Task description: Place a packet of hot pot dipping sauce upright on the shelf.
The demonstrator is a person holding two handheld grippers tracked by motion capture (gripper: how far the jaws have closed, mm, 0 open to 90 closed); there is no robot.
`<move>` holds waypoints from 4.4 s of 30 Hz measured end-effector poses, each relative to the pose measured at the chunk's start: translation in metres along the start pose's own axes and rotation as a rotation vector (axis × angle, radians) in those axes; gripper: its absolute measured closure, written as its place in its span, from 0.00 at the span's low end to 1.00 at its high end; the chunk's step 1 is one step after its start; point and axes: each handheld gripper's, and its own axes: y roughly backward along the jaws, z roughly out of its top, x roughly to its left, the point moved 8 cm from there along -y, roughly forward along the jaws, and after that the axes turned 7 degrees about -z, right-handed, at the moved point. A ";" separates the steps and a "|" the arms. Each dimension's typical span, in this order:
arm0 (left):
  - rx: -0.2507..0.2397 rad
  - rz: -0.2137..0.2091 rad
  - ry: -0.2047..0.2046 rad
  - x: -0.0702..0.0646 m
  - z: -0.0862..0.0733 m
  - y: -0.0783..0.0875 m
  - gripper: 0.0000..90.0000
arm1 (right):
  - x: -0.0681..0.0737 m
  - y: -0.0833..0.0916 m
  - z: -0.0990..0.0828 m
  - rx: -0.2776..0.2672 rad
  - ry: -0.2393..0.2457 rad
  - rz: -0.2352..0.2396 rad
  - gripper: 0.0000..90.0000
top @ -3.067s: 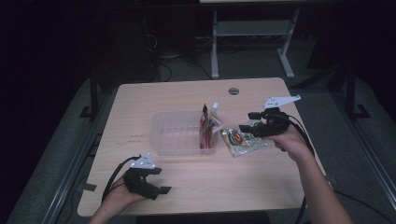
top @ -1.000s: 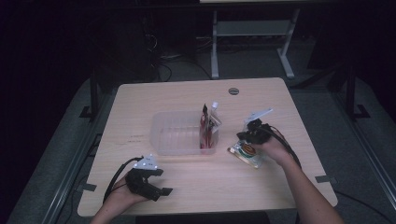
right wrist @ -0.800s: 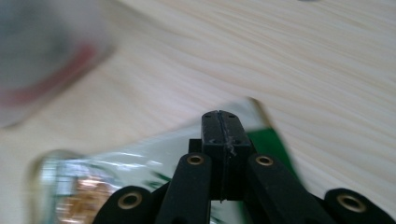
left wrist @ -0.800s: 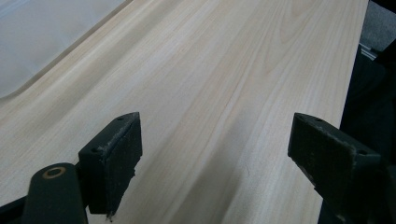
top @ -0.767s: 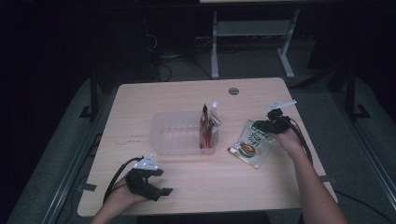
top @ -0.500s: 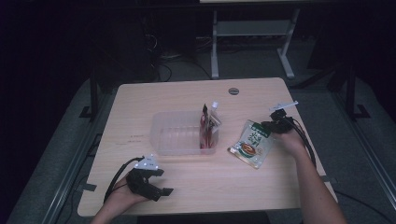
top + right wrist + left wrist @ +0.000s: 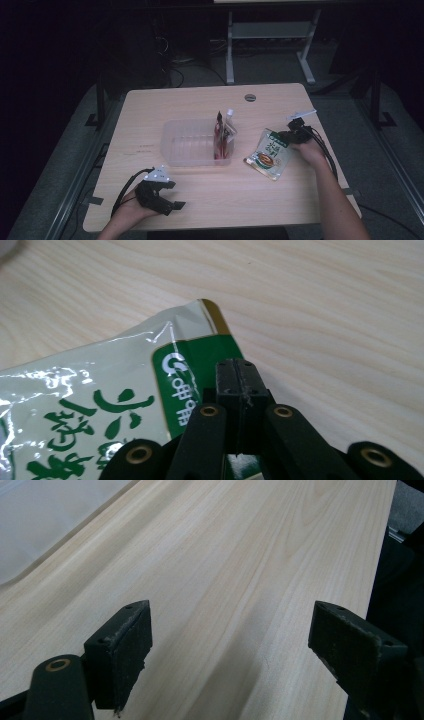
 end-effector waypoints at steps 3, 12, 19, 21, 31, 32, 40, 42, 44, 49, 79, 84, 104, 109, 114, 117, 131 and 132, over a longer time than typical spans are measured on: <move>0.000 -0.001 -0.001 -0.001 0.000 -0.001 0.19 | -0.002 -0.001 0.000 0.000 0.005 -0.017 1.00; -0.005 -0.003 0.006 -0.001 0.001 -0.001 0.19 | 0.007 0.000 -0.003 0.018 0.027 0.035 1.00; -0.003 -0.006 -0.005 -0.003 0.002 -0.001 0.19 | 0.027 0.009 -0.010 0.040 0.065 0.118 1.00; 0.001 -0.006 -0.007 -0.004 0.002 -0.002 0.19 | 0.035 0.011 -0.012 0.044 0.071 0.144 1.00; -0.002 -0.008 -0.005 -0.004 0.003 -0.003 0.19 | 0.079 0.021 -0.019 0.079 0.182 0.272 1.00; -0.002 -0.008 -0.006 -0.004 0.003 -0.003 0.19 | 0.083 0.022 -0.020 0.075 0.192 0.287 1.00; -0.007 -0.005 -0.006 -0.005 0.004 -0.003 0.19 | 0.106 0.034 -0.030 0.090 0.252 0.343 1.00; -0.010 -0.006 -0.009 -0.006 0.005 -0.003 0.19 | 0.111 0.037 -0.033 0.091 0.259 0.359 1.00; -0.008 -0.009 -0.014 -0.006 0.006 -0.004 0.19 | 0.114 0.039 -0.036 0.087 0.267 0.367 1.00; -0.007 -0.018 -0.043 -0.006 0.014 -0.009 0.20 | 0.112 0.046 -0.034 0.047 0.230 0.347 0.94; -0.022 -0.042 -0.083 -0.031 0.102 -0.107 0.20 | 0.087 0.081 -0.046 -0.044 0.073 0.237 0.45; 0.014 -0.042 -0.080 -0.034 0.102 -0.125 0.19 | 0.085 0.081 -0.047 -0.042 0.068 0.231 0.45; 0.024 0.039 -0.126 -0.035 0.098 -0.129 0.51 | 0.083 0.081 -0.046 -0.044 0.064 0.218 0.45; 0.016 0.066 -0.134 -0.032 0.098 -0.128 0.67 | 0.082 0.080 -0.045 -0.044 0.060 0.219 0.45; 0.003 0.054 -0.124 -0.030 0.100 -0.128 0.82 | 0.081 0.080 -0.045 -0.048 0.060 0.219 0.45; -0.006 0.024 -0.110 -0.029 0.100 -0.129 0.89 | 0.082 0.080 -0.045 -0.045 0.058 0.219 0.45; -0.042 -0.075 -0.110 -0.028 0.102 -0.125 1.00 | 0.077 0.082 -0.045 -0.056 0.053 0.214 0.45; -0.043 -0.084 -0.106 -0.028 0.102 -0.124 1.00 | 0.077 0.083 -0.045 -0.056 0.049 0.215 0.45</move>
